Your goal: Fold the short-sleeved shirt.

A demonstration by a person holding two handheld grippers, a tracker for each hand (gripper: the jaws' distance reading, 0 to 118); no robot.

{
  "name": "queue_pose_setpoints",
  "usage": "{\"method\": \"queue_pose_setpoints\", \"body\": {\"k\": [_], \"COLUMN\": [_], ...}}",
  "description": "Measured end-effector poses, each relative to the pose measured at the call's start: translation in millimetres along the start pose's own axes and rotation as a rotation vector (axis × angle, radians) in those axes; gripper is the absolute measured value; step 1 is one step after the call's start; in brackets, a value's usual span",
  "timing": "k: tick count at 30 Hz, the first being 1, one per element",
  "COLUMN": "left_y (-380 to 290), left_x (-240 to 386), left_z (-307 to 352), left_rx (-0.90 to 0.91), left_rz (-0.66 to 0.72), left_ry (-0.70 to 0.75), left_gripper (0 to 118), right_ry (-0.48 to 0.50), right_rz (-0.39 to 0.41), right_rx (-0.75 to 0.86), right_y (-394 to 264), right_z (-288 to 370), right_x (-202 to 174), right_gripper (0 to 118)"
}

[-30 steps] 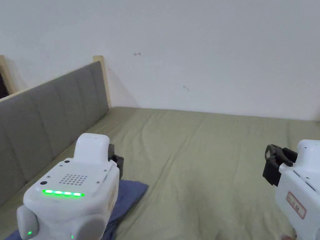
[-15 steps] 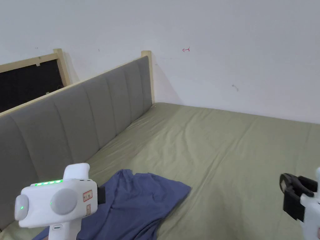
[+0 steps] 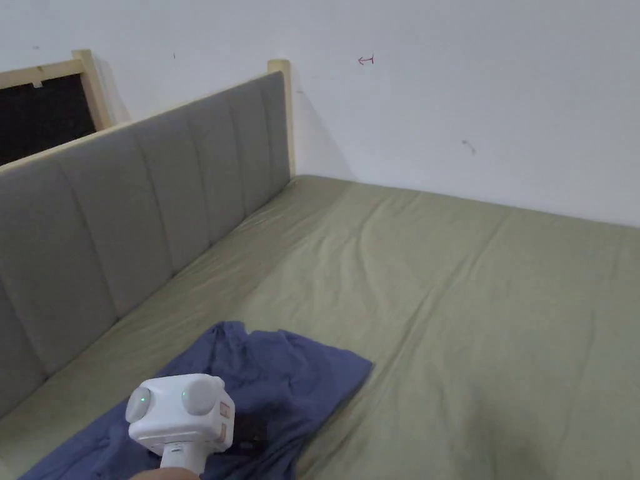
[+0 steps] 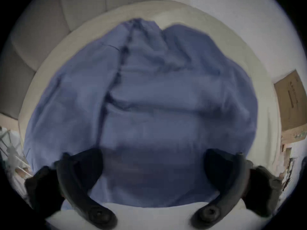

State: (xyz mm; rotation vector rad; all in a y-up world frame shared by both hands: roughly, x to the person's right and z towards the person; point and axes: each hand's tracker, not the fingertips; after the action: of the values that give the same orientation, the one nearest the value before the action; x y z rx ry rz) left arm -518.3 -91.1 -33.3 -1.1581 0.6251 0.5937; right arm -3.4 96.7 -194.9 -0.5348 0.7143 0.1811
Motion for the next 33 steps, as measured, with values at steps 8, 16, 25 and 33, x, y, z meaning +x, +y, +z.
{"method": "queue_pose_setpoints", "body": {"k": [8, 16, 25, 33], "left_y": [-43.9, -40.6, -56.0, -64.3], "left_x": [41.6, 11.7, -21.0, 73.0], "left_z": [26.9, 78.6, 230.4, 421.4], "left_rx": [0.219, 0.275, 0.675, 1.057], "left_rz": [-0.052, 0.026, -0.083, -0.258], "left_ry": [0.126, 0.127, 0.110, -0.253], "left_gripper": [118, 3, 3, 3], "right_ry": [0.029, 0.063, 0.079, 0.037], "right_rz": [0.044, 0.046, -0.036, -0.126], "right_rx": [0.011, 0.051, 0.092, 0.239], "right_y": [-9.2, -8.4, -7.1, -0.5], "right_z": [-3.8, 17.7, 44.8, 88.2], "right_x": [-10.5, -13.2, 3.6, 39.4], "right_gripper": [0, 0, 0, 0]}}
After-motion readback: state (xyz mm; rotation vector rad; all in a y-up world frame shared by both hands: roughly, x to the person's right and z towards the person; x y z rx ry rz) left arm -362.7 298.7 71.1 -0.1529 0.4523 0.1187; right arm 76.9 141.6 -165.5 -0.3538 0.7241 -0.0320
